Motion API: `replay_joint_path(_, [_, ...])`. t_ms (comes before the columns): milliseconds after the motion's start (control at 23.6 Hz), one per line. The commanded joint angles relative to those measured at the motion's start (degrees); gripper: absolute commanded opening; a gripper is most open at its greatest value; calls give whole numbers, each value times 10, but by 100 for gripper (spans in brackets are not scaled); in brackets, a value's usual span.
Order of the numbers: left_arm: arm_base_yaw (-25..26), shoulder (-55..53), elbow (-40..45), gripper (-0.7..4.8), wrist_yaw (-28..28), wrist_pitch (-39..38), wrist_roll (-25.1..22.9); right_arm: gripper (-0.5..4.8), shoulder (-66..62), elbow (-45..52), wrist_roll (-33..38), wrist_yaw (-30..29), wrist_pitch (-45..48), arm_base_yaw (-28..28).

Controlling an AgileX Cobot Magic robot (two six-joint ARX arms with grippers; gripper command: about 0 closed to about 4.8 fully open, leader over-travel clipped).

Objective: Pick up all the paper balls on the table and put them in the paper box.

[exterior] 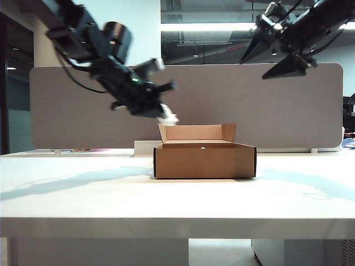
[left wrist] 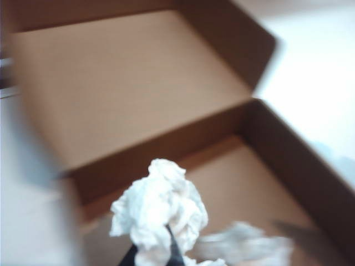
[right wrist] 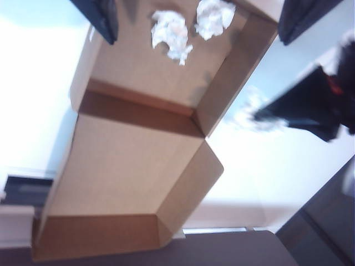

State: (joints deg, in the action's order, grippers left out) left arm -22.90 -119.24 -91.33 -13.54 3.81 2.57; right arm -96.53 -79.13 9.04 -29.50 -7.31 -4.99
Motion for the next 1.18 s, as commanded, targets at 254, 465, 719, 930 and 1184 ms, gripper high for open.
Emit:
replay_joint_path(254, [-33,-34,0,248,37,7,12,158,70,-3,-13,-2,-125,20])
replay_joint_path(465, [-33,-2,0,271,5,-28,11,-7,145,-2,-70,0,-230,25])
replay_joint_path(719, [-34,91,0,16,-23,-153,-6,-7,330,127,-77,56,-247,31])
replay_joint_path(930, [-34,139,1,10,-22,-224,-37,-7,501,283,-35,108,-206,37])
replay_joint_path(1184, [-34,174,1,-6,-24,-271,-58,-7,710,436,26,194,-182,37])
